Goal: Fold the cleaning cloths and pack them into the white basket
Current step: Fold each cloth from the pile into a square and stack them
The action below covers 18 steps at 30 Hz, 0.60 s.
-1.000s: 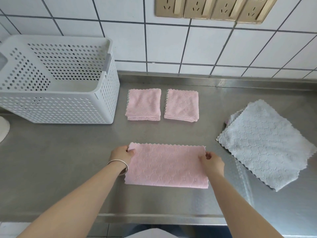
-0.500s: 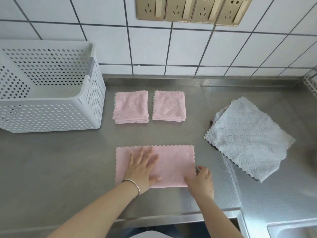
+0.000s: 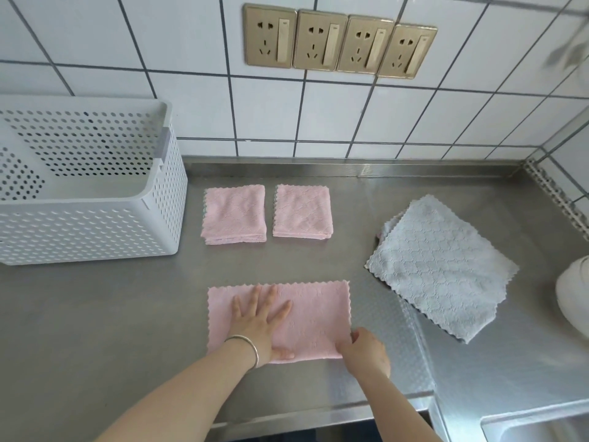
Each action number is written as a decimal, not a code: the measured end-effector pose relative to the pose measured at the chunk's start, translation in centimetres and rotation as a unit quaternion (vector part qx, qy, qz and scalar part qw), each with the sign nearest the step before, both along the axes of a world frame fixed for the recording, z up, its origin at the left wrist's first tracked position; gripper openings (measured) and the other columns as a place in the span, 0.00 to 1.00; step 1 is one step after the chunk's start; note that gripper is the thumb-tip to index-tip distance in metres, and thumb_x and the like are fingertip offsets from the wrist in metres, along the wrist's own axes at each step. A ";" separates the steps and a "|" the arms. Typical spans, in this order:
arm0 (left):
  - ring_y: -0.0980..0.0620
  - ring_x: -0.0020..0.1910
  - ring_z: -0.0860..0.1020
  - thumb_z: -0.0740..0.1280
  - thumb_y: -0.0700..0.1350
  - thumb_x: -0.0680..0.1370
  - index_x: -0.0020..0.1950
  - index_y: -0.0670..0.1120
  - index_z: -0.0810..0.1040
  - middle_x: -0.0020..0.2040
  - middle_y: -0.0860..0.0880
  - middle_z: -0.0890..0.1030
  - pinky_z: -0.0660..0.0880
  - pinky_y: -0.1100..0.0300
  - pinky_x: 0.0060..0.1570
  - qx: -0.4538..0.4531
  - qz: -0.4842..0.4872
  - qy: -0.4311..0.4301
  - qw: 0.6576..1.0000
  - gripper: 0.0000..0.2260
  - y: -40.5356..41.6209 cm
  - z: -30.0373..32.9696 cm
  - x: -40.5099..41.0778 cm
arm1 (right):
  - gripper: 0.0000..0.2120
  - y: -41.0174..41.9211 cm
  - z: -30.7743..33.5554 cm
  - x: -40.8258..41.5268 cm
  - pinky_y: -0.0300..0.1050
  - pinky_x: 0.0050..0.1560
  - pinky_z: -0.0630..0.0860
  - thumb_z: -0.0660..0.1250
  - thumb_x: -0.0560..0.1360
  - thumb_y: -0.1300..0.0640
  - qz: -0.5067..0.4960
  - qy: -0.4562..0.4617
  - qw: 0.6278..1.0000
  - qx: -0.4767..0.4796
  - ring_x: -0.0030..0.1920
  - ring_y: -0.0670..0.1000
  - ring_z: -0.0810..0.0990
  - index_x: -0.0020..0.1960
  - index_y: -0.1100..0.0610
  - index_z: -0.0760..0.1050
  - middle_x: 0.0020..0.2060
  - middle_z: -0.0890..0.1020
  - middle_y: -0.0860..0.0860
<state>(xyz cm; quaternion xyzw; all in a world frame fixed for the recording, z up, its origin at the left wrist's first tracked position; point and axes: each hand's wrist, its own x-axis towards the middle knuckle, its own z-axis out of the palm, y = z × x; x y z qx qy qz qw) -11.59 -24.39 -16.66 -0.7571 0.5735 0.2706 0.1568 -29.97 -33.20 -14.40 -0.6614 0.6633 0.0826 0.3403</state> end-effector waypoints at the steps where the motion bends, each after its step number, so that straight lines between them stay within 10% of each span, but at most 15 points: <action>1: 0.41 0.72 0.30 0.56 0.72 0.69 0.73 0.60 0.35 0.74 0.49 0.28 0.38 0.33 0.68 0.005 0.004 0.002 1.000 0.42 -0.2 0.1 0.0 | 0.03 0.1 0.1 0.0 0.41 0.35 0.71 0.62 0.72 0.56 -0.003 -0.032 0.999 -0.020 0.41 0.51 0.77 0.46 0.53 0.70 0.36 0.76 0.48; 6: 0.50 0.76 0.42 0.49 0.69 0.68 0.76 0.51 0.51 0.78 0.51 0.44 0.46 0.47 0.74 -0.121 0.113 0.102 0.981 0.40 -1.1 2.4 -0.8 | 0.04 1.7 1.6 1.5 0.49 0.39 0.73 0.64 0.71 0.61 0.015 -0.167 0.975 -0.149 0.37 0.53 0.75 0.42 0.55 0.70 0.35 0.76 0.49; 11: 0.50 0.54 0.77 0.60 0.61 0.74 0.53 0.49 0.78 0.54 0.48 0.81 0.72 0.60 0.59 -0.234 0.412 0.407 0.781 0.18 -1.5 5.8 -0.4 | 0.09 4.1 2.4 4.8 0.40 0.26 0.66 0.66 0.58 0.63 0.193 -0.205 0.892 -0.354 0.29 0.51 0.73 0.37 0.54 0.72 0.31 0.75 0.47; 14: 0.53 0.30 0.66 0.64 0.49 0.75 0.29 0.47 0.67 0.28 0.51 0.69 0.64 0.65 0.30 -0.267 0.420 0.344 0.796 0.16 -0.4 6.6 0.9 | 0.11 5.6 2.2 7.3 0.41 0.28 0.65 0.61 0.57 0.62 0.287 -0.234 0.830 -0.418 0.30 0.52 0.71 0.38 0.51 0.67 0.30 0.73 0.48; 18: 0.49 0.32 0.65 0.60 0.39 0.75 0.31 0.43 0.65 0.31 0.46 0.67 0.64 0.57 0.32 -0.240 0.470 0.296 0.796 0.13 1.7 5.1 2.8 | 0.10 7.4 1.1 9.3 0.42 0.35 0.65 0.62 0.61 0.61 0.347 -0.273 0.786 -0.433 0.37 0.52 0.68 0.41 0.52 0.68 0.37 0.75 0.50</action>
